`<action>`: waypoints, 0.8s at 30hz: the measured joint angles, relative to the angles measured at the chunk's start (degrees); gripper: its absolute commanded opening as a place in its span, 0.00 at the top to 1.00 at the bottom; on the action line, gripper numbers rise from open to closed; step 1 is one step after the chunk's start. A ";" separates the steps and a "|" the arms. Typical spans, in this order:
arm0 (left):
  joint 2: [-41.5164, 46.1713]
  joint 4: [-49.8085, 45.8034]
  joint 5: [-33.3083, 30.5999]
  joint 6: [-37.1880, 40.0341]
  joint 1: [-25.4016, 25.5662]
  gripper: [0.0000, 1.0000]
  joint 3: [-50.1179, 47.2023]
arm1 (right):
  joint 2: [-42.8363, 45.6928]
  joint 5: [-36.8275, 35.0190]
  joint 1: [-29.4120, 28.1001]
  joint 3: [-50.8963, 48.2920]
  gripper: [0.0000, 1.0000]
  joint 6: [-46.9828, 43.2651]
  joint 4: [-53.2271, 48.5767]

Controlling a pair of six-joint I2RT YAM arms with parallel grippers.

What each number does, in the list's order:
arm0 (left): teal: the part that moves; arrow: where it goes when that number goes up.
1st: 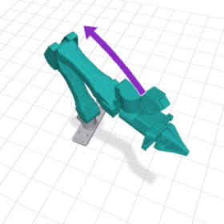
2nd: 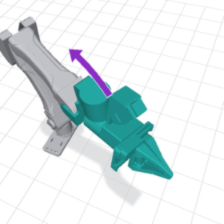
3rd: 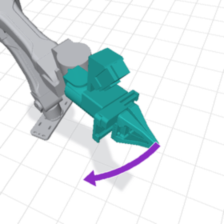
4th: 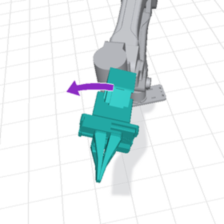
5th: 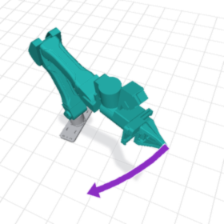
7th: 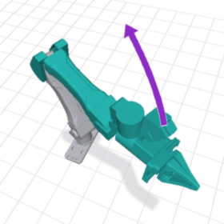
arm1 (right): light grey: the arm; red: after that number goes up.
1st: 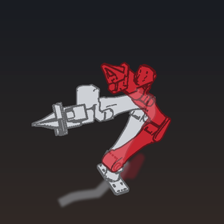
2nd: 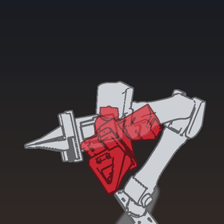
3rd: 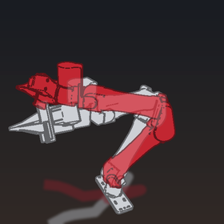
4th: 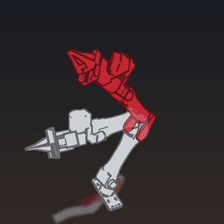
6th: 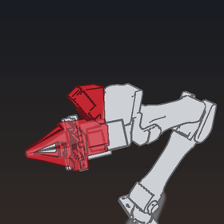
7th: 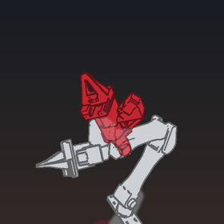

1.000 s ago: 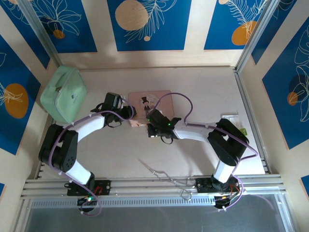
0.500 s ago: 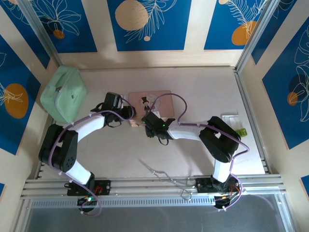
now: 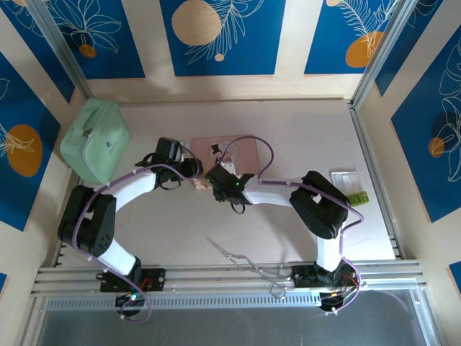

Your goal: Unlock the padlock with the key

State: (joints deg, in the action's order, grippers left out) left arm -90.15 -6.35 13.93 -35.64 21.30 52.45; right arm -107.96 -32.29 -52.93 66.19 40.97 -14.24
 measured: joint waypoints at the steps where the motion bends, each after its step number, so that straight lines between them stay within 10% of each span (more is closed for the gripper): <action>1: 0.00 -0.04 0.00 0.07 0.00 0.53 0.00 | -0.52 -0.50 0.00 0.68 0.71 0.35 -0.81; 14: 0.07 -0.15 0.22 0.15 -0.02 0.54 0.00 | -6.56 -7.15 -1.38 11.54 0.91 5.11 -16.81; 24: 0.48 -0.92 0.20 1.18 -0.04 0.54 0.02 | -9.51 -11.19 -3.06 15.54 0.64 4.13 -22.27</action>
State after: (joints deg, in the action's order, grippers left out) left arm -89.67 -7.27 14.13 -34.46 21.26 52.47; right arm -117.47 -43.48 -55.99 81.73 45.10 -36.51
